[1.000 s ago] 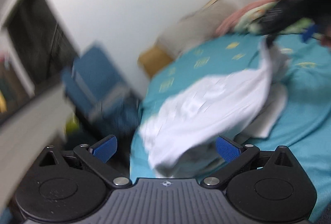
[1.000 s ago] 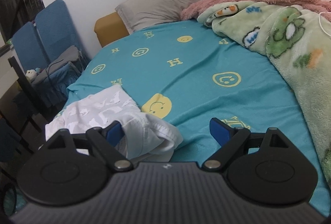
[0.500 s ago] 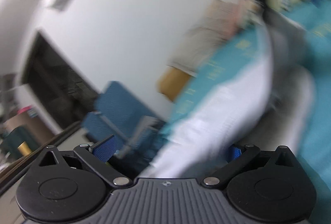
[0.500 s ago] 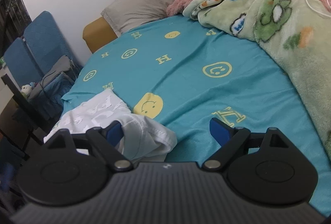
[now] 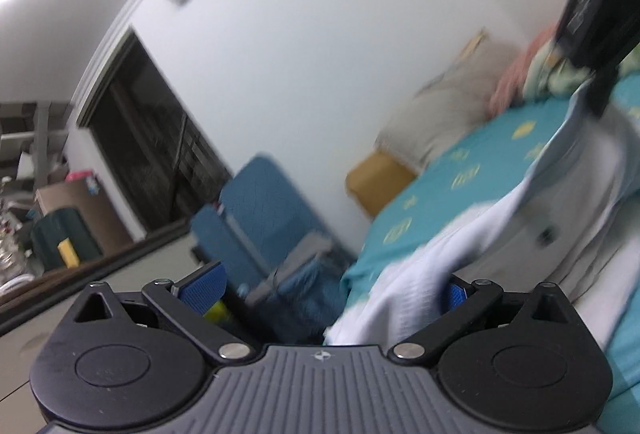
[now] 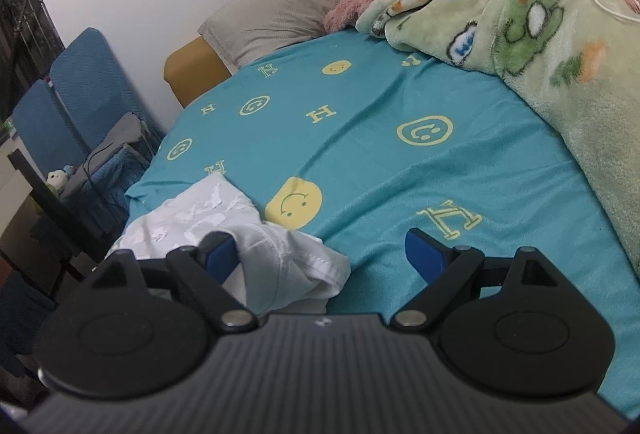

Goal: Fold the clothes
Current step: 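Lift the T-shirt high with both grippers and shake it open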

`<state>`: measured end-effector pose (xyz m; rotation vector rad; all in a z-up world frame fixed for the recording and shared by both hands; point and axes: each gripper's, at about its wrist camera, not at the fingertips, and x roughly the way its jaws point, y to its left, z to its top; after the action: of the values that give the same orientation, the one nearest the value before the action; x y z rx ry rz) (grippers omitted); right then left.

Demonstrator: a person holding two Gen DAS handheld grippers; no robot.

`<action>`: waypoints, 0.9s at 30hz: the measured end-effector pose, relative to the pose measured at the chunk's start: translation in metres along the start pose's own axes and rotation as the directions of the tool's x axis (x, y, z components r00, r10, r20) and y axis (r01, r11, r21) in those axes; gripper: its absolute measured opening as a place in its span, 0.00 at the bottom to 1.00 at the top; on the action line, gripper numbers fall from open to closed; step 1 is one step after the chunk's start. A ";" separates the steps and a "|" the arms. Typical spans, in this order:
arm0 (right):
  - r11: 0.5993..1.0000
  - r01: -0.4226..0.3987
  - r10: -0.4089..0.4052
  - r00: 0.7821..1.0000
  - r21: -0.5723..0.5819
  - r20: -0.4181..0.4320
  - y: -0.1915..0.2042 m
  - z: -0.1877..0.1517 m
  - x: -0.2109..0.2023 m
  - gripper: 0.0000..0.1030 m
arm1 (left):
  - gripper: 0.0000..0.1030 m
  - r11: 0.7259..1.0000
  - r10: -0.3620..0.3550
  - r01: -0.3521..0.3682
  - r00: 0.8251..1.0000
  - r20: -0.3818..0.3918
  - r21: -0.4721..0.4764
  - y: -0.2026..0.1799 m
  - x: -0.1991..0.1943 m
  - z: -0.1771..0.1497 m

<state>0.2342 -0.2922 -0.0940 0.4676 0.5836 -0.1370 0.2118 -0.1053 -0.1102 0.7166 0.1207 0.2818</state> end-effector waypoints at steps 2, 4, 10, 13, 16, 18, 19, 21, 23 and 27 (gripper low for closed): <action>1.000 0.004 -0.004 1.000 -0.017 -0.007 0.001 -0.002 0.002 0.87 | 1.00 0.999 0.035 -0.035 0.999 -0.040 -0.006 0.006 0.011 -0.003; 0.999 0.012 -0.013 1.000 -0.048 -0.022 0.004 -0.005 0.005 0.87 | 1.00 0.995 0.086 -0.088 0.995 -0.046 -0.044 0.019 0.013 -0.002; 0.918 0.151 -0.209 0.970 -0.367 -0.124 0.029 -0.034 0.030 0.87 | 1.00 0.963 0.193 -0.201 0.979 -0.061 -0.178 0.067 0.010 0.009; 0.917 0.191 -0.237 0.967 -0.350 -0.093 0.027 -0.037 0.029 0.87 | 1.00 0.962 0.156 -0.178 0.981 -0.118 -0.209 0.078 0.006 0.011; 0.940 0.233 -0.229 0.972 -0.251 0.045 0.023 -0.027 0.009 0.87 | 1.00 0.968 0.161 -0.185 0.977 -0.143 -0.170 0.078 -0.004 0.008; 0.952 0.217 -0.194 0.974 -0.214 0.120 0.024 -0.020 -0.007 0.87 | 1.00 0.961 0.180 -0.204 0.974 -0.136 -0.185 0.085 -0.010 0.008; 0.956 0.208 -0.180 0.973 -0.208 0.144 0.027 -0.018 -0.014 0.87 | 1.00 0.955 0.179 -0.208 0.973 -0.148 -0.212 0.093 -0.013 0.009; 0.964 0.183 -0.147 0.972 -0.194 0.186 0.035 -0.012 -0.034 0.87 | 1.00 0.937 0.169 -0.216 0.968 -0.185 -0.275 0.110 -0.019 0.011; 0.971 0.154 -0.111 0.967 -0.181 0.230 0.045 -0.006 -0.056 0.87 | 1.00 0.910 0.170 -0.230 0.966 -0.194 -0.345 0.134 -0.031 0.015; 0.971 0.109 -0.022 0.925 -0.211 0.378 0.079 0.020 -0.115 0.87 | 1.00 0.846 0.201 -0.251 0.967 -0.155 -0.471 0.196 -0.051 0.036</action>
<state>0.1693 -0.2325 0.0154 0.1880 0.2339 -0.2153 0.1287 -0.0027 0.0470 0.2077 0.0547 0.5542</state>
